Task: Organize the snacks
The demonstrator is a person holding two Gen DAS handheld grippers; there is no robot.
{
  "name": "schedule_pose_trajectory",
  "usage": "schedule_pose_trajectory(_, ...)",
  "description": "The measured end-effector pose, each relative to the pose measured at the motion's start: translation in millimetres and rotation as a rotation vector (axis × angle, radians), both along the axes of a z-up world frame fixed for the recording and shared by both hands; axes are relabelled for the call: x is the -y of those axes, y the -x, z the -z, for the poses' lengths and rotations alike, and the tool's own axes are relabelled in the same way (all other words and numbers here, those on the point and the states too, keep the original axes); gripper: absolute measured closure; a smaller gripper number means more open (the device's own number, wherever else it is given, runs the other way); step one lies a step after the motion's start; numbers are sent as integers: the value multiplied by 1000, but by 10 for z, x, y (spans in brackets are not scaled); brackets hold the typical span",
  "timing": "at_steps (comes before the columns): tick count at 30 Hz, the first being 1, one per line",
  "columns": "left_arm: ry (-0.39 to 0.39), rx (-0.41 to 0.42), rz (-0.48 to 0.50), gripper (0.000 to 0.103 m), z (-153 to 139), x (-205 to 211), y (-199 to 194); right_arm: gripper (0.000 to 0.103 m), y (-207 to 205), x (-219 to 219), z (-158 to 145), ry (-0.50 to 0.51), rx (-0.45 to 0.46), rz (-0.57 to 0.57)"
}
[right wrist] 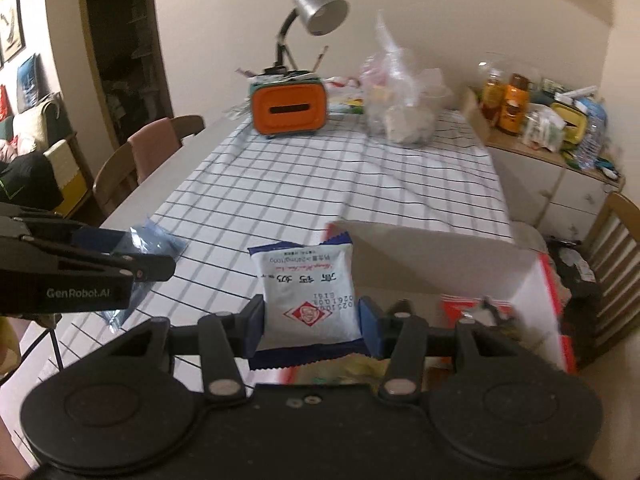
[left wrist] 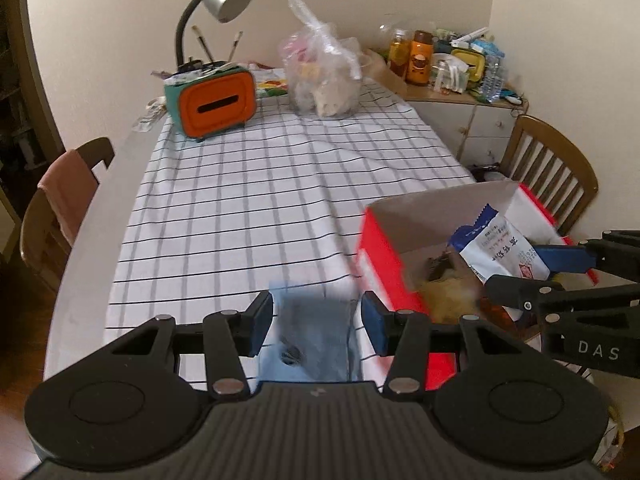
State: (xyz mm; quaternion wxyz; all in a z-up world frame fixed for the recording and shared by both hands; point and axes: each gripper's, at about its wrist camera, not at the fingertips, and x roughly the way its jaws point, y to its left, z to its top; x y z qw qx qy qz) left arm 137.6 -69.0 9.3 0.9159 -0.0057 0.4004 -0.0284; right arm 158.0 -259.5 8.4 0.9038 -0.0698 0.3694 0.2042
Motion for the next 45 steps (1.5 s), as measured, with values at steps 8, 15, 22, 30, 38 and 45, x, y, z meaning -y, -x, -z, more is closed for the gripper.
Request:
schedule_pose_trajectory(8, -41, -1, 42, 55, 7, 718, -70, 55, -78, 710, 84, 10, -7, 58)
schedule_pose_trajectory(15, -20, -89, -56, 55, 234, 537, -73, 54, -59, 1019, 208, -34, -33, 45)
schedule_pose_trajectory(22, -16, -203, -141, 54, 629, 191, 92, 54, 83, 903, 361, -81, -52, 2)
schedule_pose_trajectory(30, 2, -280, -145, 28, 1094, 66, 89, 54, 265, 578, 458, -80, -46, -52)
schedule_pose_trajectory(38, -38, -297, -152, 28, 1455, 134, 24, 54, 338, 489, 556, -50, -61, -21)
schedule_pose_trajectory(45, -37, -312, -152, 31, 1600, 125, -32, 54, 353, 459, 560, -44, -58, 5)
